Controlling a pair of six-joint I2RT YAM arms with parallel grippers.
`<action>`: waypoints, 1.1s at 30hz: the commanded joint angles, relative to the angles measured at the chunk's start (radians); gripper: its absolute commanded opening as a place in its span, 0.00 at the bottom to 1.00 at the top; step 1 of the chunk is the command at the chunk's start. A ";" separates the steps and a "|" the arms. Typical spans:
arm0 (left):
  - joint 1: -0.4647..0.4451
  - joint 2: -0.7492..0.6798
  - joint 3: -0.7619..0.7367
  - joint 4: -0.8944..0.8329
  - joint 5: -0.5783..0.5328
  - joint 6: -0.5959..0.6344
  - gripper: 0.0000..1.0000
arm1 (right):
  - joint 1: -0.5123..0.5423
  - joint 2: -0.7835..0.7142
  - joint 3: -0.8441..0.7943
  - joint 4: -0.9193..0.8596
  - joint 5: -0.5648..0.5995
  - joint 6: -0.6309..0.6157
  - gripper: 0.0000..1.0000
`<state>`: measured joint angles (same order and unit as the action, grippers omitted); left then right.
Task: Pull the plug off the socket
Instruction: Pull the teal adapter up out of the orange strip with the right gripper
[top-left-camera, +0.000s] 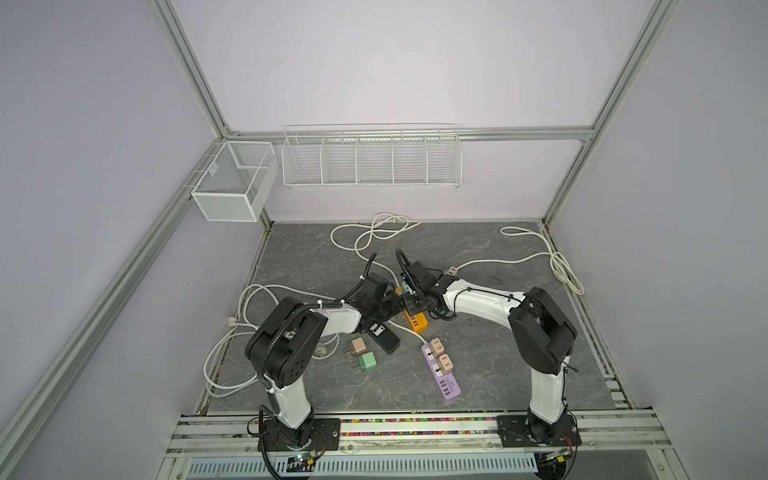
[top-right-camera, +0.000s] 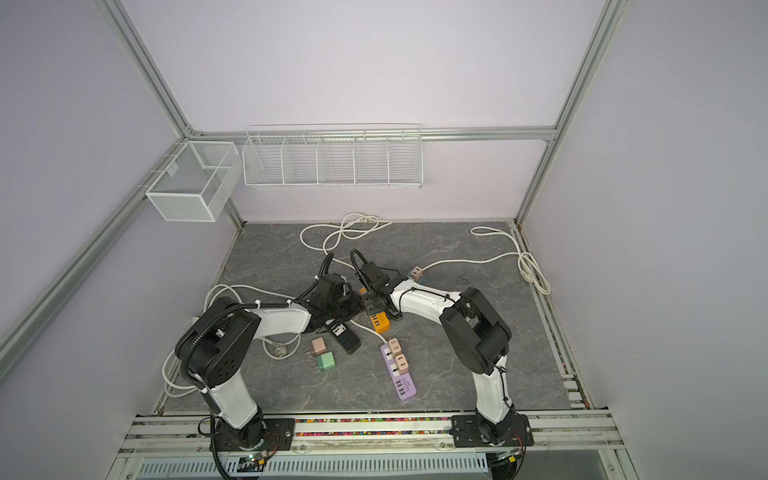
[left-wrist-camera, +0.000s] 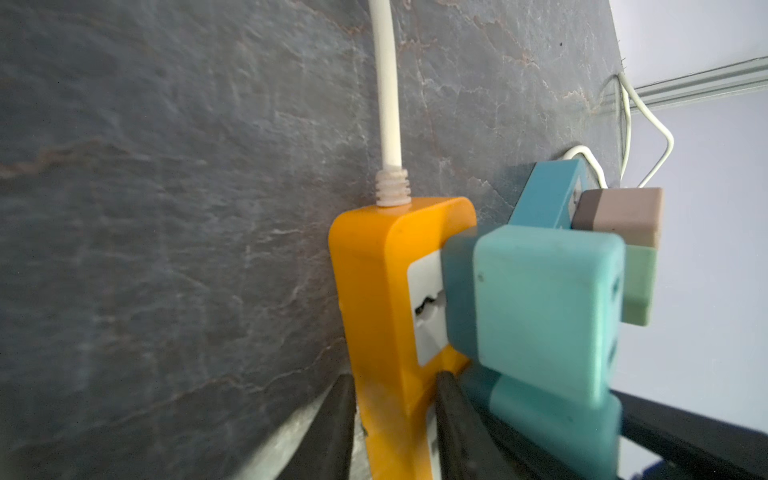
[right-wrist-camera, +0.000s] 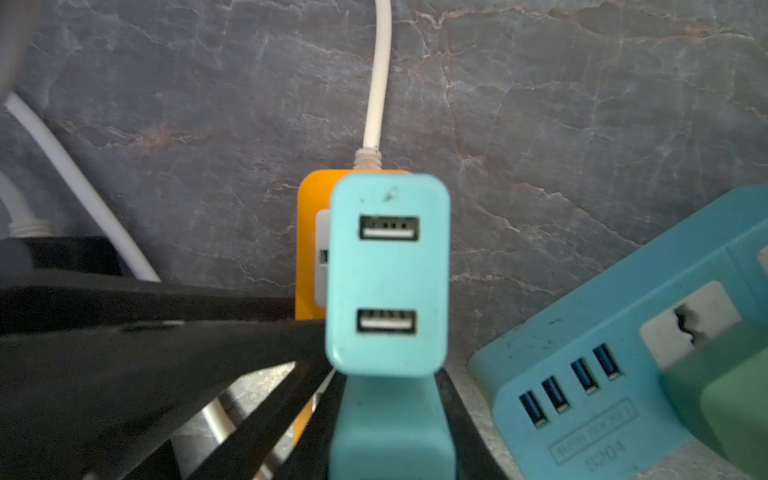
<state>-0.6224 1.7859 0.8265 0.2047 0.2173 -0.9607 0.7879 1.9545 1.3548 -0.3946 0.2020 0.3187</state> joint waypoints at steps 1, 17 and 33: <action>0.001 0.034 -0.029 -0.139 -0.054 -0.002 0.33 | -0.009 -0.053 0.025 -0.027 0.015 0.000 0.29; -0.002 0.031 -0.035 -0.140 -0.062 -0.004 0.32 | -0.018 -0.066 0.021 -0.010 -0.013 0.016 0.29; -0.002 0.030 -0.044 -0.136 -0.064 -0.012 0.31 | -0.015 -0.093 0.024 -0.032 0.017 0.014 0.28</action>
<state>-0.6239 1.7840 0.8265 0.2054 0.2058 -0.9615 0.7891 1.9293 1.3766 -0.4274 0.2108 0.3294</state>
